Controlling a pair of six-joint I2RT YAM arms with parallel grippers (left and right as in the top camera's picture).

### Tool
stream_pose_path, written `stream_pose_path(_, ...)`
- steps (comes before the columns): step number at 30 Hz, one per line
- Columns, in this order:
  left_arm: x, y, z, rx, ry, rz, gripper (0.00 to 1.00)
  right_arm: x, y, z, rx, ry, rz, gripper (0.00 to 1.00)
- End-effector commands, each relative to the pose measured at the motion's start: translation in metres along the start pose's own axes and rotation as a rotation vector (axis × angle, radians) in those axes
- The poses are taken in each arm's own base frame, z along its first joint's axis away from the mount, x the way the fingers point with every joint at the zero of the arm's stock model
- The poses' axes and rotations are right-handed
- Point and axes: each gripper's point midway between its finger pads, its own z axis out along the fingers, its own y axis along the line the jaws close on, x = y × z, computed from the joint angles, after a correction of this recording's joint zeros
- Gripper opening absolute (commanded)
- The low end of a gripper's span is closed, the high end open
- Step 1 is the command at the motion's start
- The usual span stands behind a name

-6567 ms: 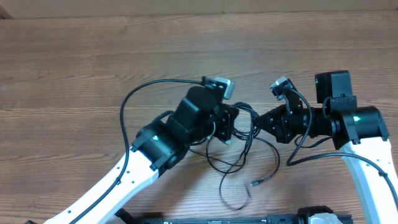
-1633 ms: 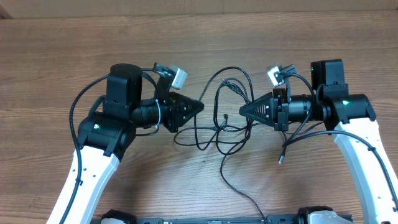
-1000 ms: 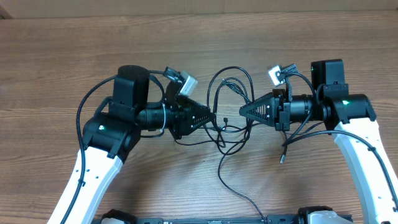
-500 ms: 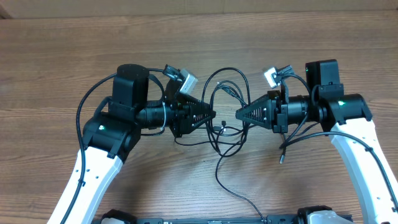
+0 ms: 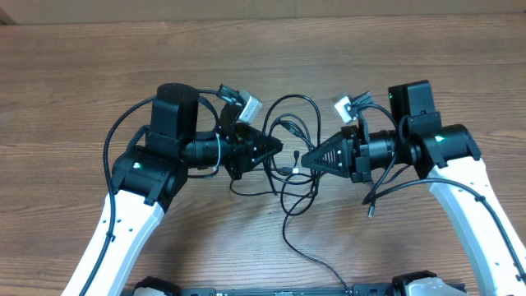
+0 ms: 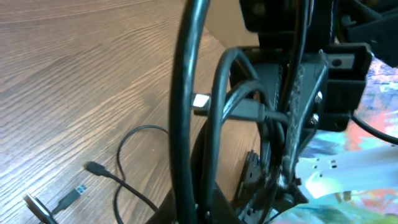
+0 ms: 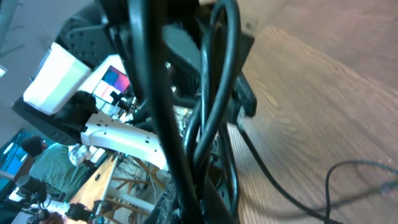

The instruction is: Untangle cables

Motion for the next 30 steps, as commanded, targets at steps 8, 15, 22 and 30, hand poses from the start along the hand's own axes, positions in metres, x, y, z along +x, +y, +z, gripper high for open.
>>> stream_pose_path(8,-0.011,0.053,-0.01,-0.329,-0.059,-0.077,0.04,0.038,0.001,0.009,0.117,0.168,-0.015,0.04)
stream_pose_path(15,-0.009,0.083,-0.023,-0.512,-0.095,-0.183,0.04,0.053,0.011,0.014,0.074,0.221,-0.099,0.04)
stream_pose_path(22,-0.006,0.077,-0.023,-0.491,-0.085,-0.204,0.04,0.044,0.003,0.008,0.109,0.189,-0.079,0.04)
stream_pose_path(30,-0.054,0.048,-0.069,-0.608,-0.223,-0.105,0.04,0.037,-0.049,-0.036,0.4,0.115,0.184,0.04)
